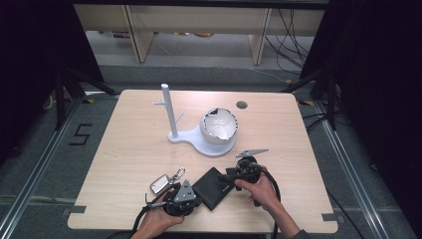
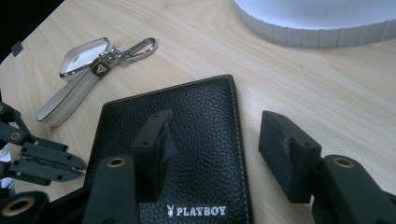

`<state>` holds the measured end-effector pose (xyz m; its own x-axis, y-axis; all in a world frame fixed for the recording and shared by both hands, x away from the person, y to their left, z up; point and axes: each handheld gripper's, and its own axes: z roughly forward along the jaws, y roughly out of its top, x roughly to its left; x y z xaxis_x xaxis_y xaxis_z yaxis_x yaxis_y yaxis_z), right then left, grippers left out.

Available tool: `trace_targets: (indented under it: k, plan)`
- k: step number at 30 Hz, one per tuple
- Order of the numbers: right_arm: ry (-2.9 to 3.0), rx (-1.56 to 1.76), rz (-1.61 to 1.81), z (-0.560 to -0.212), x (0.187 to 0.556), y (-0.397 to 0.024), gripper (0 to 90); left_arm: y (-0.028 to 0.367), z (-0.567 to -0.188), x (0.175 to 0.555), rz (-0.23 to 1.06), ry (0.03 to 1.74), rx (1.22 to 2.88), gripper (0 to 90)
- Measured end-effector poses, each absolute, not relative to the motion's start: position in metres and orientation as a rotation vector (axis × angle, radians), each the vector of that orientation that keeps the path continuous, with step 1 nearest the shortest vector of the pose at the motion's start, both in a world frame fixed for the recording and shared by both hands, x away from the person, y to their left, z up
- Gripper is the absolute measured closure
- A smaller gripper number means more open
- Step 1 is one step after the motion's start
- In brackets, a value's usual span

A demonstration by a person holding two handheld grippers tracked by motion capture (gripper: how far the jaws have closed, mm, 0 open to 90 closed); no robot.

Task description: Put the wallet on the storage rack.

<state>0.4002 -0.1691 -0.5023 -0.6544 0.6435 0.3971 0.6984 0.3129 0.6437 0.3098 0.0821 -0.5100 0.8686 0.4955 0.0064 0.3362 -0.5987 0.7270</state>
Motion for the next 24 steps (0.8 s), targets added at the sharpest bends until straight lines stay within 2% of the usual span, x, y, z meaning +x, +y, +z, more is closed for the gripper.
trace_targets:
  k: [16,24]
  plan:
    - [-2.346,-1.341,-1.245,-0.512,0.402,-0.167,46.5,0.077,-0.511,0.311,0.26,0.61,2.292,88.6]
    - [-2.219,-1.407,-1.261,-0.511,0.403,-0.177,55.7,0.078,-0.511,0.311,0.254,0.605,2.304,88.7]
